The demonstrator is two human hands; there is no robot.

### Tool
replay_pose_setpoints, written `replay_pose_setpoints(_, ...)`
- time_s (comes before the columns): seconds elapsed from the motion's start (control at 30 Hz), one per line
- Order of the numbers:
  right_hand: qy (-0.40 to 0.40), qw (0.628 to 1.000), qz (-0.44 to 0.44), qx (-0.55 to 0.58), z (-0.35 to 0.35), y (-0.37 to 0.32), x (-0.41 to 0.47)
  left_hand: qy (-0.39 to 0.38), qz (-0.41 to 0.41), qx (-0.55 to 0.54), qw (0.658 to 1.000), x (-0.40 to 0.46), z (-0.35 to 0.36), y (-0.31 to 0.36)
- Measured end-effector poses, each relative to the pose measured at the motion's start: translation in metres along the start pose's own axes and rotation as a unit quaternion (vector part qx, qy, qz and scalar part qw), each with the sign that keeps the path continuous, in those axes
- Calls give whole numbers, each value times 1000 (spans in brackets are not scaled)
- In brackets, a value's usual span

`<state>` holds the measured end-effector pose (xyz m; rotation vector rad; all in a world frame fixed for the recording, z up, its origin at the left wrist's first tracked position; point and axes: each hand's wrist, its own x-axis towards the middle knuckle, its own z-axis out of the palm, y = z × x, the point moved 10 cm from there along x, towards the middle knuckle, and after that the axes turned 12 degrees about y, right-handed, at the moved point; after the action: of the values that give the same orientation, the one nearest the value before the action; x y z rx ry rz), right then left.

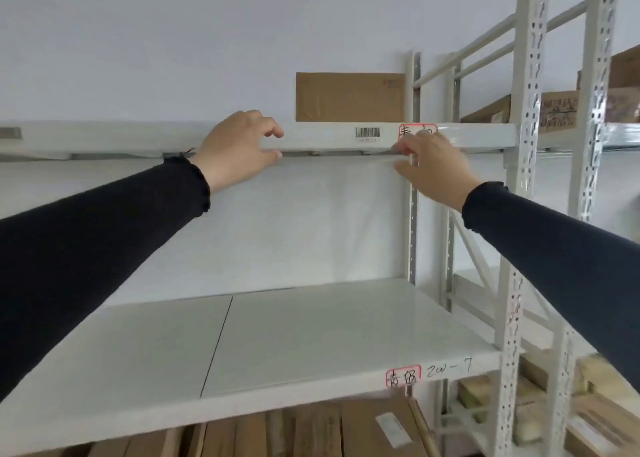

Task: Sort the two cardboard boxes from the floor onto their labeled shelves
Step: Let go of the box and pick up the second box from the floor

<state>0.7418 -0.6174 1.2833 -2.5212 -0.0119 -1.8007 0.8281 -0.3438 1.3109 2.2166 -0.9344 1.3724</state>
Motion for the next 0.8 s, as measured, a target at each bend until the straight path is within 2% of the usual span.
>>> replay_pose_setpoints(0.17, -129, 991, 44, 2, 17, -57, -112, -112, -4, -14, 994, -117, 7, -3)
replay_pose_setpoints(0.37, -248, 966, 74, -17, 18, -99, -234, -243, -46, -25, 969, -254, 19, 5)
replay_pose_setpoints(0.67, -403, 910, 94, -9, -6, -143, -434, -388, -123, -31, 913, -465, 6, 46)
replay_pose_setpoints(0.8, -478, 873, 92, -25, -32, -158, -542, -444, -159, -37, 881, -561, -7, 80)
